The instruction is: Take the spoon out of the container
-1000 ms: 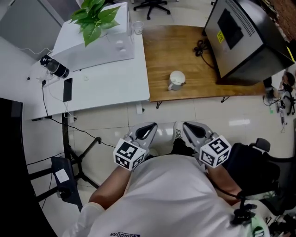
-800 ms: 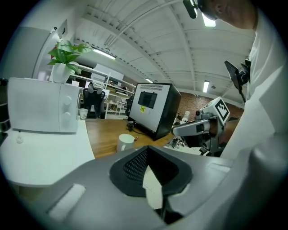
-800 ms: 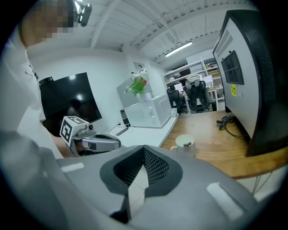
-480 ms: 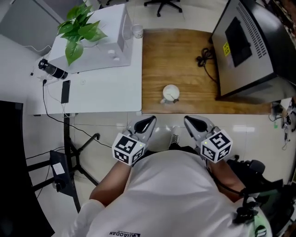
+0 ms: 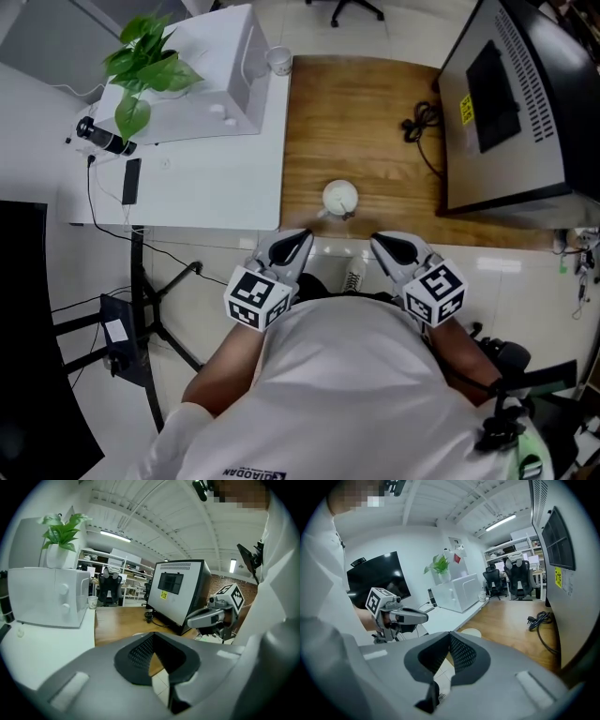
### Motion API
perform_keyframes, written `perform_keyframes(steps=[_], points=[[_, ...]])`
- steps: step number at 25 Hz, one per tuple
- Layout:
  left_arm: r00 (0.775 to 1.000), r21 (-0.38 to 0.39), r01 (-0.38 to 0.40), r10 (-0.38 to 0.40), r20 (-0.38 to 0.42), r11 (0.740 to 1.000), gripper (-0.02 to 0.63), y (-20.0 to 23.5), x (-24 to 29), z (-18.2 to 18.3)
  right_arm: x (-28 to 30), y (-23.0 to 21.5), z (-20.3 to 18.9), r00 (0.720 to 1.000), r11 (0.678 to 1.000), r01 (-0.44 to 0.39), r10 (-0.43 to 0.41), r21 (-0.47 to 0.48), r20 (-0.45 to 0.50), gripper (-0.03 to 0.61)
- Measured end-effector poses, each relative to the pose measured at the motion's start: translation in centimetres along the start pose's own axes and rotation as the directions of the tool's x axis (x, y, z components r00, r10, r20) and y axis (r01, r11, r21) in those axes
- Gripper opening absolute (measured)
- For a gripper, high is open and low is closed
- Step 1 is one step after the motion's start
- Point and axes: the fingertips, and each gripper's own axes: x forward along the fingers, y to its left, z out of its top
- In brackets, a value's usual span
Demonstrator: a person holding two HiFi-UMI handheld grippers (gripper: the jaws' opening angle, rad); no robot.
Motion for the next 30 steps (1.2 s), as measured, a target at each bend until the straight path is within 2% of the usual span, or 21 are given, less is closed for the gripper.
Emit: perform_keyframes(steps=[4, 8, 12, 16, 20, 24, 27, 30], points=[[1.000, -0.020, 0.023, -0.023, -0.013, 1.000, 0.005, 1.1, 0.4, -0.2, 1.2, -0.5, -0.1, 0.999, 0.999, 0.031, -0.030, 0.018, -0.014, 0.011], [0.996, -0.007, 0.085, -0.086, -0.038, 0.996, 0.005, 1.5, 0.4, -0.2, 2.3, -0.4, -0.3, 0.997, 0.996, 0.072, -0.071, 0.045, -0.027, 0.020], [0.992, -0.013, 0.118, -0.118, -0.051, 0.993, 0.005, 2.4, 0.8, -0.5, 3.6, -0.5, -0.5, 0.993, 0.994, 0.110, -0.109, 0.010, -0.050, 0.039], [0.987, -0.026, 0.142, -0.144, -0.073, 0.989, 0.005, 2.8, 1.1, -1.5, 4.6, -0.8, -1.2, 0.987, 0.989, 0.132, -0.137, -0.061, -0.086, 0.059], [0.984, -0.043, 0.149, -0.152, -0.089, 0.988, 0.005, 3.4, 1.2, -2.4, 5.6, -0.9, -1.7, 0.980, 0.971, 0.124, -0.153, -0.203, -0.131, 0.073], [0.984, -0.061, 0.146, -0.151, -0.097, 0.987, 0.005, 4.2, 1.2, -2.9, 6.7, -1.3, -2.0, 0.964, 0.912, 0.104, -0.190, -0.396, -0.186, 0.107], [0.984, -0.073, 0.139, -0.146, -0.100, 0.988, 0.005, 4.8, 1.4, -3.3, 7.7, -1.7, -2.5, 0.948, 0.839, 0.066, -0.222, -0.540, -0.229, 0.133], [0.985, -0.087, 0.133, -0.142, -0.101, 0.987, 0.005, 5.2, 1.3, -3.6, 8.7, -1.6, -3.4, 0.935, 0.766, 0.011, -0.235, -0.642, -0.265, 0.147]])
